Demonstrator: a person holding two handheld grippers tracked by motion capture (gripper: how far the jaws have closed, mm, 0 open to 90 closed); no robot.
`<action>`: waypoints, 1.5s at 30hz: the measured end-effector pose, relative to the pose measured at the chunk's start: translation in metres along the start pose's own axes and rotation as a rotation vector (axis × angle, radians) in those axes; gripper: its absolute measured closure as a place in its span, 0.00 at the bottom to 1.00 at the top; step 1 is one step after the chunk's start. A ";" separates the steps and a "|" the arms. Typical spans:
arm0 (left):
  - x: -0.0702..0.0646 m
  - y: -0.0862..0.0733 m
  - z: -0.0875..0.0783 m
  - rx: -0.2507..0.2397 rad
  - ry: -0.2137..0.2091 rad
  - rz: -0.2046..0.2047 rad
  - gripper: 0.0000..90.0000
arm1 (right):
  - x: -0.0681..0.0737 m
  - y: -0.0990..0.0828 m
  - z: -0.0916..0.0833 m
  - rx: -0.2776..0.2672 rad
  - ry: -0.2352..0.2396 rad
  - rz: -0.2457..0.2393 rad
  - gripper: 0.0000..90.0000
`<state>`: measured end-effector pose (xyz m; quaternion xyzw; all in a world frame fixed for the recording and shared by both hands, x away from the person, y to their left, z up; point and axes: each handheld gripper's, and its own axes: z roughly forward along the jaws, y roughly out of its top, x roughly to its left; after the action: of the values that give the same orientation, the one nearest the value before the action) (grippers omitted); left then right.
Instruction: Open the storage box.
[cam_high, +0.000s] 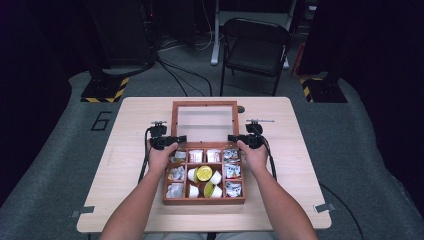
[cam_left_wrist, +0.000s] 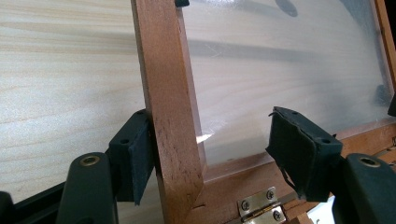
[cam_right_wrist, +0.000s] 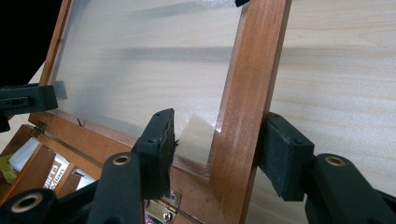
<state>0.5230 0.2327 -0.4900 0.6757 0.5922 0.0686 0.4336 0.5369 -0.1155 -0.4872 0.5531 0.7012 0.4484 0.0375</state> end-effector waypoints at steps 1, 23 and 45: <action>0.001 0.000 0.000 0.000 -0.001 0.001 0.37 | 0.000 0.000 0.000 0.000 0.001 0.000 0.53; 0.007 0.000 0.006 0.038 -0.024 -0.079 0.36 | -0.007 -0.003 0.003 0.017 0.008 0.062 0.54; 0.016 0.002 0.007 0.077 -0.061 -0.077 0.36 | -0.007 -0.001 0.007 0.044 0.012 0.107 0.54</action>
<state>0.5334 0.2431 -0.4999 0.6703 0.6065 0.0084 0.4276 0.5426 -0.1174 -0.4952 0.5880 0.6803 0.4374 -0.0028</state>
